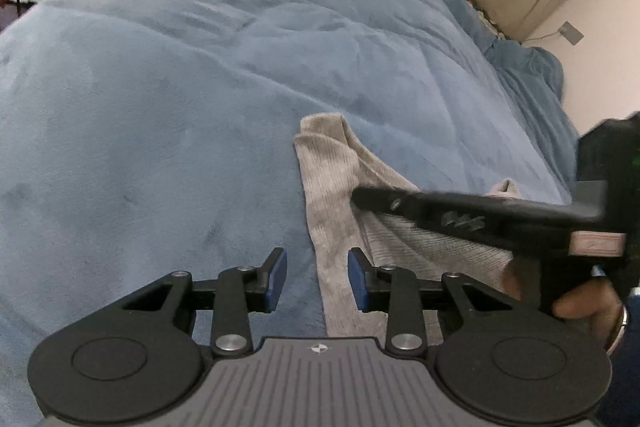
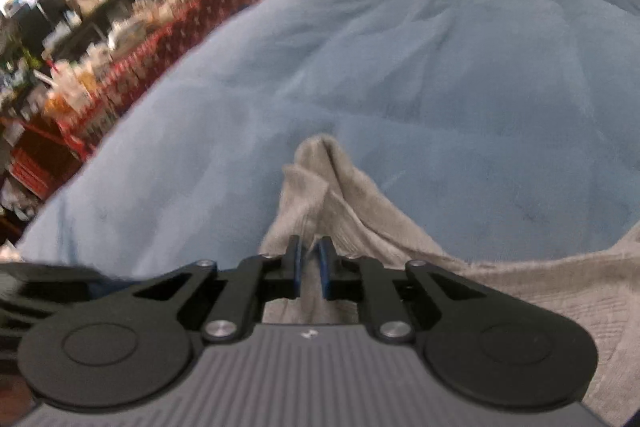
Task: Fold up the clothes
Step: 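Fold the lifted sweater edge back over with the right gripper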
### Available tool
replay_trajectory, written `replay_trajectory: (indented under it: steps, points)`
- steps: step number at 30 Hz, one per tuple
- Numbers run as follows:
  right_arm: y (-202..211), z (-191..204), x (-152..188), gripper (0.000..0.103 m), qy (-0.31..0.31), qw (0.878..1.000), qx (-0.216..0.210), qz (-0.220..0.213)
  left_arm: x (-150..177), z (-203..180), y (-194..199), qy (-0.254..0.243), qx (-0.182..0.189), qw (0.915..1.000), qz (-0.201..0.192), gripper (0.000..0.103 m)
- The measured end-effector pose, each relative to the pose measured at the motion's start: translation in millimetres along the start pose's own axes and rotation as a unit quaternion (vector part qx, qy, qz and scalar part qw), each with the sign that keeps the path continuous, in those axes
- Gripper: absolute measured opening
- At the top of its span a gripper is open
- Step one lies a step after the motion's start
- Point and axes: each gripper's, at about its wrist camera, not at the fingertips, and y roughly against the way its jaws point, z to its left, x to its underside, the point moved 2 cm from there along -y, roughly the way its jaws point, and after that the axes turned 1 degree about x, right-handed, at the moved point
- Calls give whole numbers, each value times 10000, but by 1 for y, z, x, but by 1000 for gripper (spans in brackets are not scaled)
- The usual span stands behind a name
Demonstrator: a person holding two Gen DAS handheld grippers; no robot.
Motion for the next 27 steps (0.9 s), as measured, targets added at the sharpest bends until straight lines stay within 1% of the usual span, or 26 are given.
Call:
replay_trajectory:
  steps: [3,5,8,11,12,14,16,18,19,21,22,23,25,27]
  points:
    - [29,1,8,10,-27,9999,-70,-67,0,-2,1,-7,55,10000,-54,32]
    - [43,2,15,10,-1,10000,-39,8,-1,-3,2,37,95,9999,-95,32]
    - [64,3,32,10,116,9994,291,116,-6,-6,1,36,103,9998,-159,32]
    - [82,-1,46,10,77,9983,575,34,-14,-19,-3,-161,313,9990,-284,31]
    - [86,-3,49,10,65,9978,659,-14,-17,-26,-5,-281,394,9983,-325,29]
    - [92,-11,53,10,44,9964,840,-102,-20,-40,-15,-518,487,9969,-335,11]
    - [93,-21,57,11,-76,9957,916,-133,-21,-52,-27,-589,600,9960,-308,9]
    - [93,-31,60,11,-210,9948,979,-157,-18,-58,-44,-547,742,9957,-123,8]
    - [92,-36,61,11,-265,9942,1028,-146,-16,-60,-50,-619,650,9960,-44,8]
    - [88,-45,67,8,-343,9933,1102,-48,-9,-59,-62,-839,310,9960,90,8]
    - [89,-48,70,8,-357,9931,1121,-23,-6,-55,-65,-841,220,9961,142,7]
    - [91,-51,74,8,-363,9929,1135,-7,-5,-49,-65,-679,214,9973,183,6]
    - [102,-53,73,9,-453,9926,1126,-66,-8,-37,-58,-207,369,9989,196,6]
    - [113,-55,68,11,-526,9917,1153,-202,-12,-38,-49,-88,459,9988,116,6]
